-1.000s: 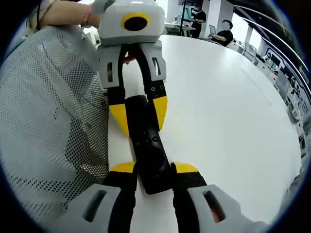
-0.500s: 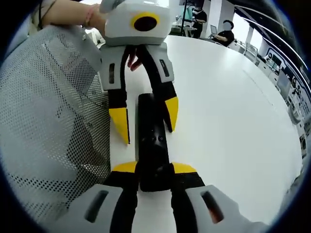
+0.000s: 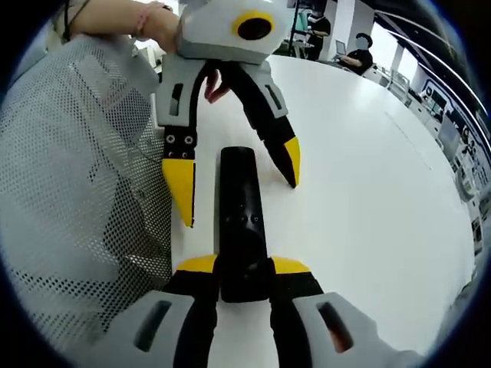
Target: Press the specified remote control buttons in sequence, fully releasing each button before pressing the next.
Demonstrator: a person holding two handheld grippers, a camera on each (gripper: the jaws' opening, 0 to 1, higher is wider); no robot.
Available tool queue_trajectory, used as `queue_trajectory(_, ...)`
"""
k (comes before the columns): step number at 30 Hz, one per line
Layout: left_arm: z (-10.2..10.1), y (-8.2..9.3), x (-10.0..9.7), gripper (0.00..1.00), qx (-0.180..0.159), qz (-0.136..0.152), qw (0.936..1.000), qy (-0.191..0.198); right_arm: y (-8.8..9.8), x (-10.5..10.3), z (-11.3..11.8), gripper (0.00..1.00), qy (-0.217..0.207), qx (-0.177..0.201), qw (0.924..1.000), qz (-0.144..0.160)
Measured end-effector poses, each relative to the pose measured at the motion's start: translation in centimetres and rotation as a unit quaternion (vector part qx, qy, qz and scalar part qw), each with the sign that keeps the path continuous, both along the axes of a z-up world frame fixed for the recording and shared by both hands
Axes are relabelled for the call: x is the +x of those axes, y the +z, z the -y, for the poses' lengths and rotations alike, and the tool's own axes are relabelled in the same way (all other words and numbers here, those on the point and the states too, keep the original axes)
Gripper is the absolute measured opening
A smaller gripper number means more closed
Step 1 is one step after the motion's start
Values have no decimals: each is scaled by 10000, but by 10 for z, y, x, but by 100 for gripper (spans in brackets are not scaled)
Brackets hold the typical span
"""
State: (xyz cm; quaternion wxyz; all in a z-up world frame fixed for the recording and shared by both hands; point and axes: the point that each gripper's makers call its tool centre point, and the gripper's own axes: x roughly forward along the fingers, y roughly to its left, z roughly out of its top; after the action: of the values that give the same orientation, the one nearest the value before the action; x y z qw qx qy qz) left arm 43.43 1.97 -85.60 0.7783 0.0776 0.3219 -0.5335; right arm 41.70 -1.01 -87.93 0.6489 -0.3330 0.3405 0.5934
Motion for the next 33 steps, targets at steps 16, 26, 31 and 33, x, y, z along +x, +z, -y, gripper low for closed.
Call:
queue_trajectory(16, -39, 86, 52, 100, -1008, 966, 9810, 1350, 0, 1, 0, 25, -149, 75, 9998, -116)
queue_trajectory(26, -86, 144, 52, 100, -1127, 1497, 9597, 2092, 0, 1, 0, 25, -212, 96, 9996, -131)
queue_trajectory(31, -100, 164, 34, 100, -1334, 1654, 9483, 2356, -1, 1, 0, 25, -222, 96, 9996, -137)
queue_trajectory(33, -104, 167, 28, 100, -1363, 1688, 9440, 2484, -1, 1, 0, 25, -226, 95, 9996, -139)
